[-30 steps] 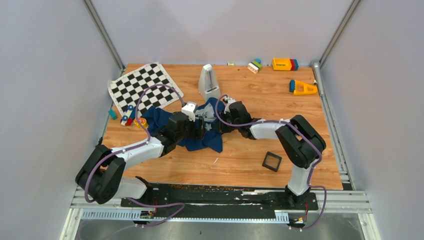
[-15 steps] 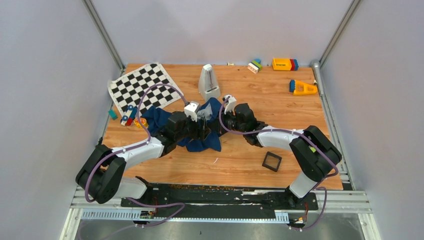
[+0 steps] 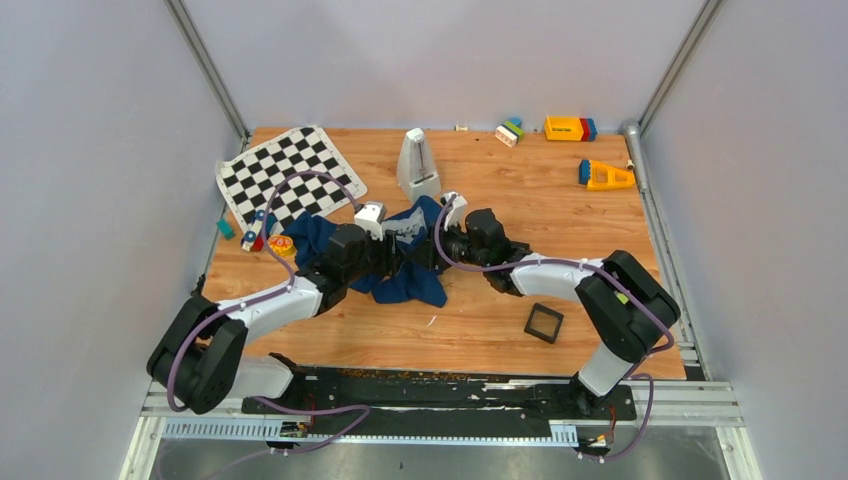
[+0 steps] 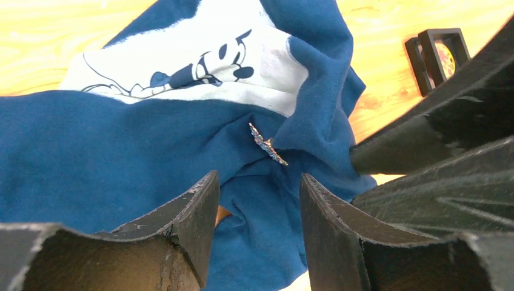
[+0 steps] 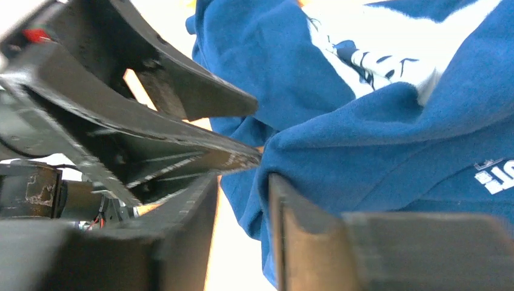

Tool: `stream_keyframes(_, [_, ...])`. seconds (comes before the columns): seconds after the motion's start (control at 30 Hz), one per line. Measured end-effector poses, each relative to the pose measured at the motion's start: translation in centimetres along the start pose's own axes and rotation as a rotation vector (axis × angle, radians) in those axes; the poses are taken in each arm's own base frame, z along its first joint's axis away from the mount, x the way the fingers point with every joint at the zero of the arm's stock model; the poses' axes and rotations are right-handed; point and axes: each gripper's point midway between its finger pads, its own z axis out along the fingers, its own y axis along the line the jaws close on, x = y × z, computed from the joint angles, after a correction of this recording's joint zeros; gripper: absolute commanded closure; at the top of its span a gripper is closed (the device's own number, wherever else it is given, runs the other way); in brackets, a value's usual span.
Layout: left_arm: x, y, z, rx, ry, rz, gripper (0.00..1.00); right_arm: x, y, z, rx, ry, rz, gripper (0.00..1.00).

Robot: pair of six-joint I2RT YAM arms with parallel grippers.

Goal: Remove the brooch from the garment

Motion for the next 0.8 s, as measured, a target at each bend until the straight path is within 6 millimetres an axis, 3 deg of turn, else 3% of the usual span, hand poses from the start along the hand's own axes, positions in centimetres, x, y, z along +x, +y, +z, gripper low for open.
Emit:
stream_keyframes(0.07, [-0.4, 0.3, -0.4, -0.009, -0.020, -0.008, 0.42, 0.5, -0.4, 0.1, 0.021, 0.014, 0.012, 0.45])
stream_keyframes(0.23, [-1.2, 0.5, -0.8, -0.020, -0.046, -0.016, 0.42, 1.7, -2.4, 0.2, 0.126, 0.054, 0.044, 0.49])
stream_keyframes(0.27, [-1.1, 0.6, -0.8, -0.024, -0.045, -0.016, 0.42, 1.7, -2.8, 0.4, 0.148, 0.065, 0.050, 0.57])
stream_keyframes(0.3, [-1.1, 0.7, -0.8, -0.029, -0.045, -0.017, 0.43, 1.8, -3.1, 0.6, 0.163, 0.072, 0.054, 0.74])
stream_keyframes(0.4, [-1.0, 0.8, -0.7, -0.035, -0.043, -0.022, 0.44, 2.2, -3.9, 1.6, 0.188, 0.102, 0.075, 0.96])
stream_keyframes(0.43, [-0.9, 0.9, -0.6, -0.037, -0.039, -0.025, 0.44, 2.5, -4.0, 1.7, 0.189, 0.111, 0.080, 1.00])
stream_keyframes(0.8, [0.6, -0.4, 0.0, 0.047, 0.024, -0.064, 0.47, 4.0, -2.7, -0.1, 0.106, 0.103, 0.077, 1.00])
